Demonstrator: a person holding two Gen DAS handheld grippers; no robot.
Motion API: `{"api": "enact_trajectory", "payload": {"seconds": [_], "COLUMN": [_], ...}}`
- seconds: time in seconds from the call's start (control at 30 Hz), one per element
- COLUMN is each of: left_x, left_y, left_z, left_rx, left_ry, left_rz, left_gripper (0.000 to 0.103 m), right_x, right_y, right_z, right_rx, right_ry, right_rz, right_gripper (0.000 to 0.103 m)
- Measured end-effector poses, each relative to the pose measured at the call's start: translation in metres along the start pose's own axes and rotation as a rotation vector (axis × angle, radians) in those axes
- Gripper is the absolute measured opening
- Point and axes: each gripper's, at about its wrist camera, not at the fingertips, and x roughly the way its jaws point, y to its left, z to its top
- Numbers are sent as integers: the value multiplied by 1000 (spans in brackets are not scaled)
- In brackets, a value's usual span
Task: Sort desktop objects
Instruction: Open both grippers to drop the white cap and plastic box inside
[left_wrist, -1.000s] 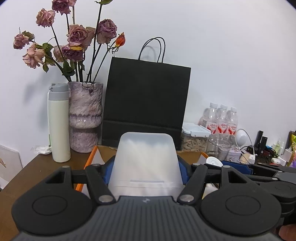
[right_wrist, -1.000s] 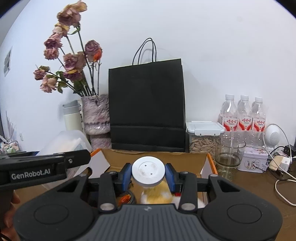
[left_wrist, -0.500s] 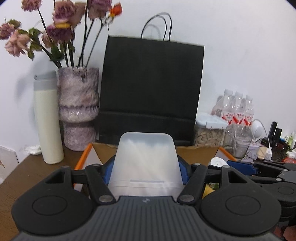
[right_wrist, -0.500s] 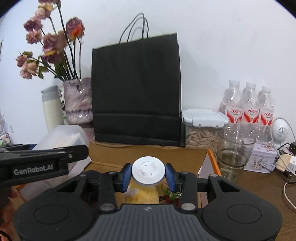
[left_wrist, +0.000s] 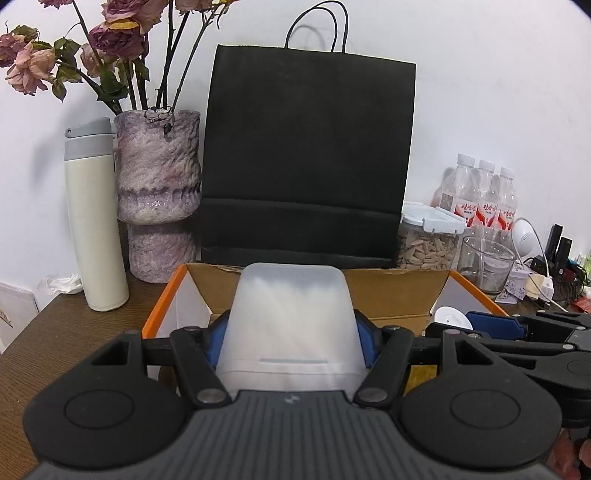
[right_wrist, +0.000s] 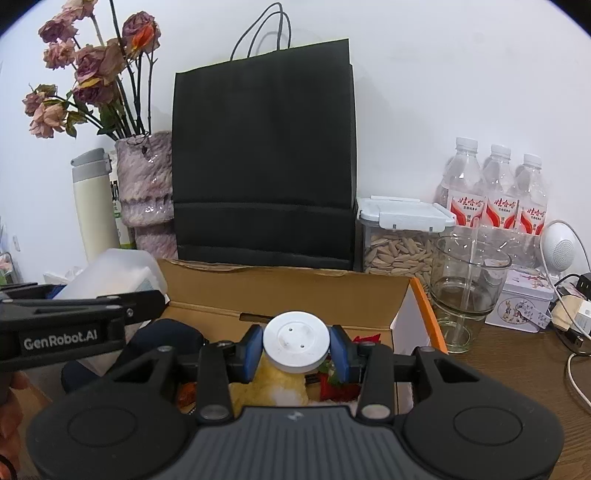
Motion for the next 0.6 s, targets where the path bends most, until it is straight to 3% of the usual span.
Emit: {"api": "enact_trajectory", "payload": {"seconds": [0.27, 0.37, 0.43, 0.47, 0.6], "left_x": [4, 1, -2, -3, -6], "left_y": [1, 1, 2, 3, 4], "left_z": [-3, -1, 0, 1, 3], "left_rx": [1, 1, -7, -12, -18], "left_ry": [27, 17, 8, 3, -13], "left_rz": [3, 9, 17, 23, 50], "left_gripper": [67, 71, 94, 98, 103], "right_x": [3, 1, -1, -2, -5], "right_y": [0, 0, 0, 0, 0], "right_z": [-2, -2, -1, -1, 1], "right_rx": [6, 4, 6, 6, 1], "right_ry": [31, 26, 17, 13, -4], "right_rz": [-3, -11, -14, -19, -41], "right_gripper": [40, 56, 77, 81, 97]}}
